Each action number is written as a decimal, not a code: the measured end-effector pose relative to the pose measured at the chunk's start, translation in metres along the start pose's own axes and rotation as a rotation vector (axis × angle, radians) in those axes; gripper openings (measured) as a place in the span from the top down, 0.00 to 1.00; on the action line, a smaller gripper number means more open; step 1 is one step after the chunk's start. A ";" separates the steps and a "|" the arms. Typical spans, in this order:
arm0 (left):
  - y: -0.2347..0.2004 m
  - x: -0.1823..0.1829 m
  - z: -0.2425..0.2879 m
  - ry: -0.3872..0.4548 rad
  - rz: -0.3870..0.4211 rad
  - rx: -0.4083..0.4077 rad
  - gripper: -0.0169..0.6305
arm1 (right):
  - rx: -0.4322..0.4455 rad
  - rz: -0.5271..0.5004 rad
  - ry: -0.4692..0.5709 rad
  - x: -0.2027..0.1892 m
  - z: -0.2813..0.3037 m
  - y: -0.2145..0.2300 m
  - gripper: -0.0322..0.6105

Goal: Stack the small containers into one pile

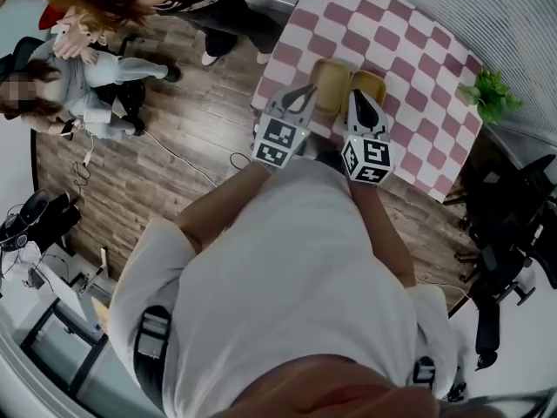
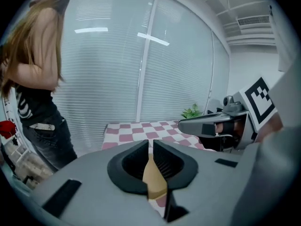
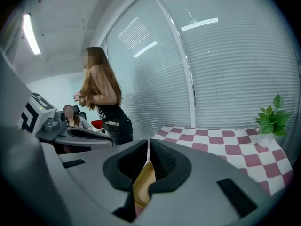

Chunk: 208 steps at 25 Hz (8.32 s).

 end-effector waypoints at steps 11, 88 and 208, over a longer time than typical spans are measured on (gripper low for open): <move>-0.025 -0.009 0.005 -0.030 -0.074 -0.070 0.88 | -0.034 -0.003 -0.028 -0.004 0.013 -0.011 0.88; 0.012 -0.019 0.050 -0.096 -0.334 -0.063 0.91 | -0.101 0.061 -0.129 -0.026 -0.016 0.036 0.80; 0.110 0.186 0.012 0.298 0.034 -0.416 0.92 | 0.082 -0.026 0.179 0.154 -0.106 0.064 0.90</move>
Point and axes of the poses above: the fingertips, and each gripper's own axes: z forward along the fingers, y to its right, x out of its top, the point moved 5 cm from there along -z, backward along the fingers, and after that the axes turned 7 degrees about -x, right-handed, at the moved point
